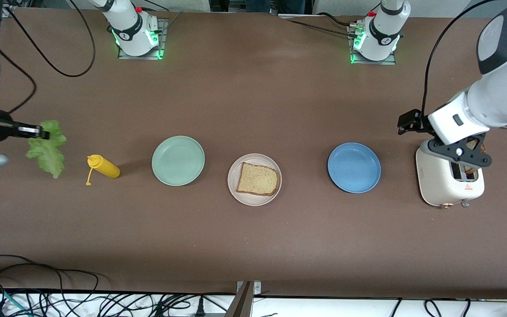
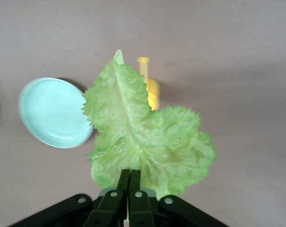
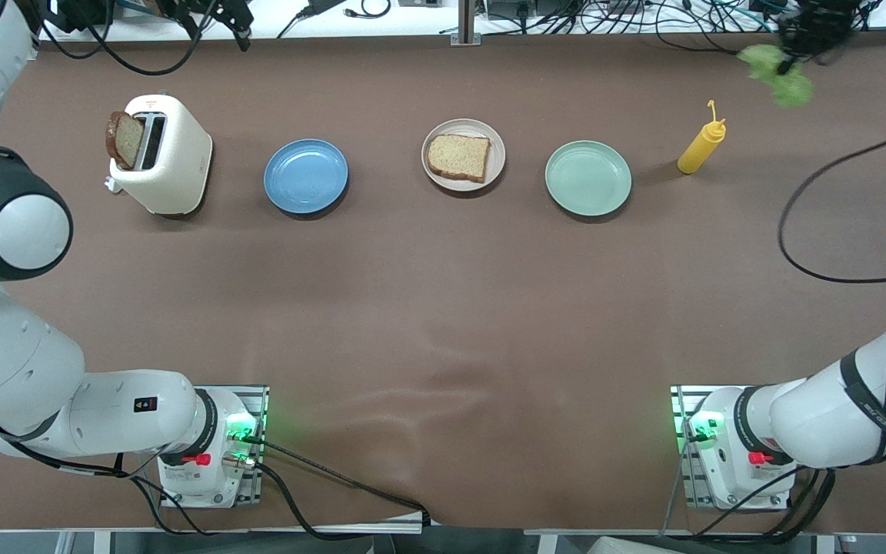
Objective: Make sandwich on beige plate with both arms
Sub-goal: 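Carry the lettuce with the right gripper over the bread on the beige plate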
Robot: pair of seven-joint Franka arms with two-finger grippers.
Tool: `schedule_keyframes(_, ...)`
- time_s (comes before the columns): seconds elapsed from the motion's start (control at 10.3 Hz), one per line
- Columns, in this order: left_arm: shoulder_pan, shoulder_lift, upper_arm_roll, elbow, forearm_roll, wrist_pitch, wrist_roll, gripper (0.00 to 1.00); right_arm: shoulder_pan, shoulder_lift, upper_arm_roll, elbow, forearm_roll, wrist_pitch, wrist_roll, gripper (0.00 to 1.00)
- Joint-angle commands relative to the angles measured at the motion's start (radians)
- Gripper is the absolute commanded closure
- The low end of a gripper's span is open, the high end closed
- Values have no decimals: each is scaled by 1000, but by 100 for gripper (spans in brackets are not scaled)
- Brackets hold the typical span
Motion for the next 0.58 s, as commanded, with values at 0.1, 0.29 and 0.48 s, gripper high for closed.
schedule_keyframes(0.1, 12, -40, -7, -21, 30, -27, -3, 0, 132, 102, 100, 117, 38, 47, 425, 100)
schedule_keyframes(0.29, 15, -51, -10, -26, 28, -26, -11, 0, 146, 170, 195, 123, 118, 192, 648, 100)
schedule_keyframes(0.48, 25, -49, -19, -23, 30, -27, -17, 0, 146, 251, 302, 123, 170, 379, 838, 100)
